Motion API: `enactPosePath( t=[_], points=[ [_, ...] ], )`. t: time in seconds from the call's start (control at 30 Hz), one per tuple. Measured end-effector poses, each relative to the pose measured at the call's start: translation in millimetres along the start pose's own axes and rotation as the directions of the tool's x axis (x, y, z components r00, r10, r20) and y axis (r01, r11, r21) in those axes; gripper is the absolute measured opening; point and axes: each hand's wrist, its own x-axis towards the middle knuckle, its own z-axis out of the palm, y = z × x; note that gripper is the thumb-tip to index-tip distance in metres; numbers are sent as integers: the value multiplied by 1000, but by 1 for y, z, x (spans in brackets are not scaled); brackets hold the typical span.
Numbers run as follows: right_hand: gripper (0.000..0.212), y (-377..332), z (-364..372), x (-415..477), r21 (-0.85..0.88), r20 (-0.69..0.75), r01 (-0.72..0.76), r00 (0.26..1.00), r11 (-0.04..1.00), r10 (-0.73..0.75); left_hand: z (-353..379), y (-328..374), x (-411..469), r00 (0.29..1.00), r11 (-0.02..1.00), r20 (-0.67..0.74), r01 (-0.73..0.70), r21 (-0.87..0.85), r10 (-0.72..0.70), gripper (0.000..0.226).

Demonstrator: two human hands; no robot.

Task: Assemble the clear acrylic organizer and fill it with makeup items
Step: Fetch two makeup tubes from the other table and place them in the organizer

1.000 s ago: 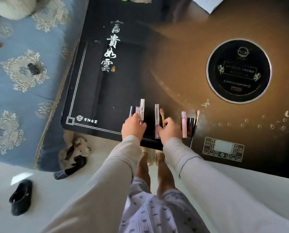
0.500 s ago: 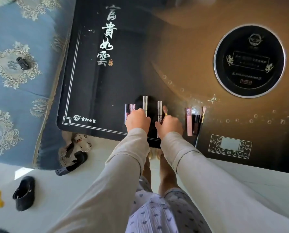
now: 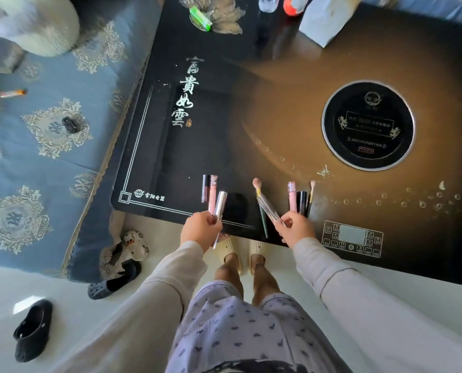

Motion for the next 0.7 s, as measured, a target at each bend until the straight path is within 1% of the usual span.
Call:
enactPosePath(
  t=[0.07, 0.1, 0.17, 0.2, 0.27, 0.33, 0.43, 0.47, 0.57, 0.7],
  points=[
    [22, 18, -11, -12, 89, 78, -68, 995, 994, 61, -2, -15, -19, 999, 999, 30, 28, -28, -27, 31],
    [27, 28, -16, -19, 99, 112, -88, 991, 991, 76, -2, -23, -28, 998, 999, 45, 37, -27, -36, 30],
    [30, 46, -25, -31, 86, 149, -102, 985, 991, 88, -2, -39, -44, 996, 998, 72, 55, -9, -55, 18],
    [27, 56, -28, -36, 81, 154, -108, 984, 991, 95, -1, -47, -52, 994, 998, 85, 65, -1, -65, 14],
    [17, 76, -33, -44, 92, 147, -125, 983, 988, 111, 3, -62, -66, 990, 996, 106, 90, 5, -90, 13],
    [16, 94, -34, -48, 104, 131, -144, 983, 984, 130, 9, -72, -78, 987, 993, 108, 117, 2, -117, 16],
    [14, 112, -35, -49, 92, 149, -181, 975, 979, 166, 17, -79, -92, 984, 987, 89, 159, -9, -157, 23],
    [16, 115, -35, -47, 62, 159, -186, 972, 981, 175, 19, -80, -95, 983, 986, 81, 168, -14, -166, 22],
    [30, 123, -37, -39, -24, 192, -157, 968, 987, 159, 29, -80, -101, 984, 985, 69, 167, -48, -164, 12],
    [32, 126, -49, -36, -2, 174, -156, 973, 988, 154, 43, -79, -102, 985, 986, 74, 160, -46, -157, 24]
  ],
)
